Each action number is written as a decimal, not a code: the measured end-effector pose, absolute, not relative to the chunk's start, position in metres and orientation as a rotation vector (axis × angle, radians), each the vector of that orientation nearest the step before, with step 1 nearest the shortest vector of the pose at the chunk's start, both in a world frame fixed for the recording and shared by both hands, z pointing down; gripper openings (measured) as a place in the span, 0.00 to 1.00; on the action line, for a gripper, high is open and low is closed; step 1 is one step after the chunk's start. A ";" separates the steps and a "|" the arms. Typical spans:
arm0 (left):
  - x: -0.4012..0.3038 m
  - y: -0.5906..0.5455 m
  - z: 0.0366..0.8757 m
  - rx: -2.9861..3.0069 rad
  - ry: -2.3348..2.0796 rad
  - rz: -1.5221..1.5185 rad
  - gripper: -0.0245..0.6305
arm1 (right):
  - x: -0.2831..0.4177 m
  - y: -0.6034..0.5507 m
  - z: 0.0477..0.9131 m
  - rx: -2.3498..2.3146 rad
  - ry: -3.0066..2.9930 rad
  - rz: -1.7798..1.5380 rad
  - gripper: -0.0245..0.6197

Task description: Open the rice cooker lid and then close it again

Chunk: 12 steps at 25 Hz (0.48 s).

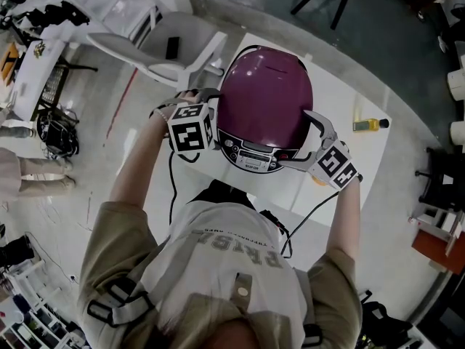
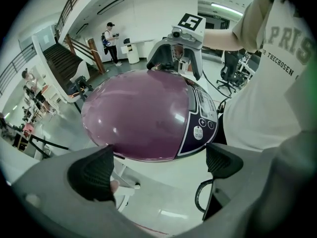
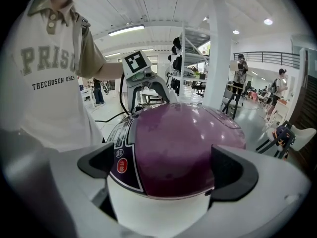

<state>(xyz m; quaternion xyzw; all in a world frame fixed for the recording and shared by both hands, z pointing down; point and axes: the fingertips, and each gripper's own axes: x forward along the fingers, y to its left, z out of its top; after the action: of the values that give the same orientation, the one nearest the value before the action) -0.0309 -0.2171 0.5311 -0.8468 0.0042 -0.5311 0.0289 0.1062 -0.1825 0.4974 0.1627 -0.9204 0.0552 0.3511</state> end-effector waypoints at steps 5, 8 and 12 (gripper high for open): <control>-0.034 -0.217 0.532 -2.553 -0.037 -1.671 0.94 | 0.108 -0.181 0.497 0.384 -2.368 0.155 0.94; -0.035 -0.218 0.532 -2.512 -0.070 -1.693 0.94 | 0.109 -0.181 0.496 0.363 -2.366 0.174 0.94; -0.041 -0.217 0.536 -2.420 -0.111 -1.750 0.94 | 0.110 -0.180 0.498 0.318 -2.327 0.159 0.94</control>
<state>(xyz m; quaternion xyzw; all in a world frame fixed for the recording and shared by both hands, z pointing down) -0.0411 -0.2172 0.5356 -0.8074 -0.0370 -0.5838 0.0766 0.1102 -0.1796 0.4977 0.1246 -0.9129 0.0623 0.3838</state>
